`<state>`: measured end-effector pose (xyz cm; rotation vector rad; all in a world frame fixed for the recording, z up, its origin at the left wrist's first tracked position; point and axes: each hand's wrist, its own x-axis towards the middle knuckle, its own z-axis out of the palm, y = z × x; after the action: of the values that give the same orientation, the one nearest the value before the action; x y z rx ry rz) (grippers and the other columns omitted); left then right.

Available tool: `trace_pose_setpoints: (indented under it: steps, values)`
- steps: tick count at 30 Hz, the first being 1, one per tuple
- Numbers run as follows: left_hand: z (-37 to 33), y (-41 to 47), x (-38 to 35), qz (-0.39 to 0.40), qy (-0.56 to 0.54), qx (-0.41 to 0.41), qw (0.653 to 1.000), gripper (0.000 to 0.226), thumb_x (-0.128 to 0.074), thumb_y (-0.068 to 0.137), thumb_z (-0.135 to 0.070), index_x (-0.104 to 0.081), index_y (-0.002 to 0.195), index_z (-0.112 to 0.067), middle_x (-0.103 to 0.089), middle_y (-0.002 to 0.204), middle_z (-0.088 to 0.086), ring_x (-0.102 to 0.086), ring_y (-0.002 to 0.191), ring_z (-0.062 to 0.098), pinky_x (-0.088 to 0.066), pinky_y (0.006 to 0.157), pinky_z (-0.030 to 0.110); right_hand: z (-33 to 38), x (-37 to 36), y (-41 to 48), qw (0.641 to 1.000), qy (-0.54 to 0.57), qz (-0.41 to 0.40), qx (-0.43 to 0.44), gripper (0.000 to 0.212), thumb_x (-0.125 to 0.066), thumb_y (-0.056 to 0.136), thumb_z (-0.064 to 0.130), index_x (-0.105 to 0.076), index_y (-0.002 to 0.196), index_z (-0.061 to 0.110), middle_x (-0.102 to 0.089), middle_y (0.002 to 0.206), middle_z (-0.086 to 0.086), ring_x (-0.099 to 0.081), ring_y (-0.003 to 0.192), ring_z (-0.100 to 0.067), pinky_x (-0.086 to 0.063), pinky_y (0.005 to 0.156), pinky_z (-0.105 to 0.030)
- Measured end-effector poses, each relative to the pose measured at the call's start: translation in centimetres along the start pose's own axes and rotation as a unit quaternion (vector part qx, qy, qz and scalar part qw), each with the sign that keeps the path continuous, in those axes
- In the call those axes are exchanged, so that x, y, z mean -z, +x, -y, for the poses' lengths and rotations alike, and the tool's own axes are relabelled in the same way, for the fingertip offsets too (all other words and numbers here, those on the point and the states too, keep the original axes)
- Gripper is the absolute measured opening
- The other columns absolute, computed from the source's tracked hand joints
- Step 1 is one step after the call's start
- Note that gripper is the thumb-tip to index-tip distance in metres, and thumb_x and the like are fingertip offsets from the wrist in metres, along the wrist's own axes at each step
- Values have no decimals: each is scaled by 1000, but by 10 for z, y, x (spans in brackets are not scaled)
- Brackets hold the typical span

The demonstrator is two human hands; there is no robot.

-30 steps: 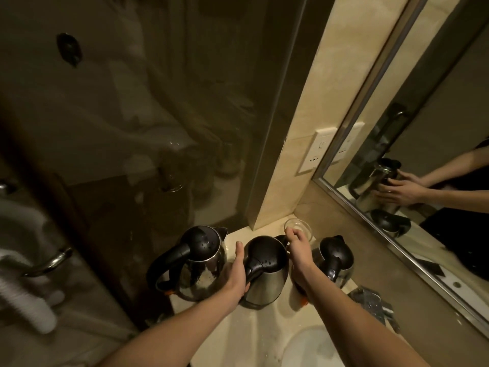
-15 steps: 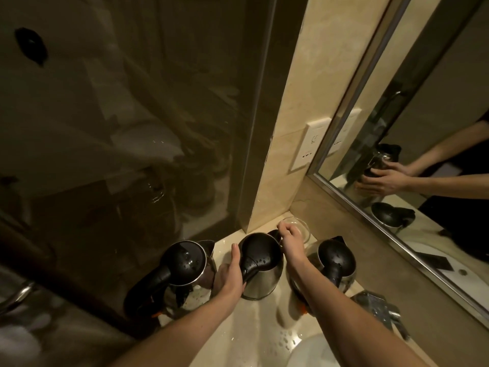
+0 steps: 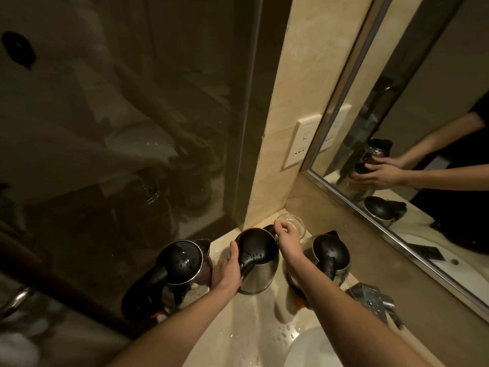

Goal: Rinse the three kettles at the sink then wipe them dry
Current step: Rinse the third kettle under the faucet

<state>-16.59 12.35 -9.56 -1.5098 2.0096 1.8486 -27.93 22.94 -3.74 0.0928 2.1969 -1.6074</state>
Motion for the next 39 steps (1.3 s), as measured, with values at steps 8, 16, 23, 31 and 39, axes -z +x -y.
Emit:
trace_pose_setpoints:
  steps: [8, 16, 23, 31, 39]
  values:
    - [-21, -45, 14, -42, 212, -152, 965, 71, -21, 99, -66, -63, 123, -15, -66, 118, 13, -60, 114, 33, -47, 96, 43, -23, 39, -50, 856, -486, -2, 175, 49, -36, 103, 50, -56, 130, 15, -60, 128, -7, -54, 121, -25, -42, 102, -39]
    - [-36, -73, -4, -77, 285, -394, 870, 36, -37, 102, -50, -55, 96, -19, -54, 105, -1, -48, 103, 18, -42, 94, 35, -38, 120, -75, 776, -585, -122, 201, 44, -32, 103, 47, -56, 132, 23, -49, 143, -5, -39, 137, -23, -24, 119, -41]
    - [-32, -105, -71, 58, 292, -344, 891, 44, -30, 104, -54, -57, 100, -19, -53, 106, -2, -49, 105, 15, -42, 96, 35, -60, 185, -61, 770, -609, -154, 110, 53, -24, 104, 49, -49, 139, 18, -39, 153, -15, -31, 145, -29, -22, 121, -45]
    - [-33, -109, -129, 112, 182, -185, 959, 55, -26, 102, -60, -64, 105, -19, -63, 114, 6, -59, 108, 24, -47, 97, 41, -70, 205, -18, 803, -567, -142, 111, 52, -25, 104, 49, -49, 138, 18, -47, 143, -11, -44, 133, -26, -34, 114, -41]
    - [-34, -97, -160, 111, -99, 33, 988, 76, -37, 94, -71, -64, 121, -5, -68, 111, 23, -70, 88, 35, -51, 44, 22, -53, 177, 26, 993, -50, -105, 27, 39, -45, 105, 35, -62, 125, 6, -66, 121, -10, -59, 109, -19, -44, 94, -34]
